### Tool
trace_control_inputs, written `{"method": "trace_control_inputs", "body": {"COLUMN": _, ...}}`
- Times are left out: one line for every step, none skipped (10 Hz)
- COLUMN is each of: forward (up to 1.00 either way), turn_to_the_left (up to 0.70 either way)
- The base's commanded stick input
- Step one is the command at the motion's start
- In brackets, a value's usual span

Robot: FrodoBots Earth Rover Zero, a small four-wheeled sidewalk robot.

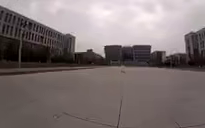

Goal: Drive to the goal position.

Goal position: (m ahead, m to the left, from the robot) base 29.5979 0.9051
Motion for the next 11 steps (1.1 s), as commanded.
{"method": "trace_control_inputs", "body": {"forward": 1.00, "turn_to_the_left": -0.27}}
{"method": "trace_control_inputs", "body": {"forward": 1.00, "turn_to_the_left": -0.27}}
{"method": "trace_control_inputs", "body": {"forward": 1.00, "turn_to_the_left": -0.27}}
{"method": "trace_control_inputs", "body": {"forward": 1.00, "turn_to_the_left": -0.27}}
{"method": "trace_control_inputs", "body": {"forward": 1.00, "turn_to_the_left": -0.27}}
{"method": "trace_control_inputs", "body": {"forward": 1.00, "turn_to_the_left": -0.27}}
{"method": "trace_control_inputs", "body": {"forward": 1.00, "turn_to_the_left": -0.27}}
{"method": "trace_control_inputs", "body": {"forward": 1.00, "turn_to_the_left": -0.04}}
{"method": "trace_control_inputs", "body": {"forward": 1.00, "turn_to_the_left": 0.00}}
{"method": "trace_control_inputs", "body": {"forward": 1.00, "turn_to_the_left": 0.00}}
{"method": "trace_control_inputs", "body": {"forward": 1.00, "turn_to_the_left": 0.00}}
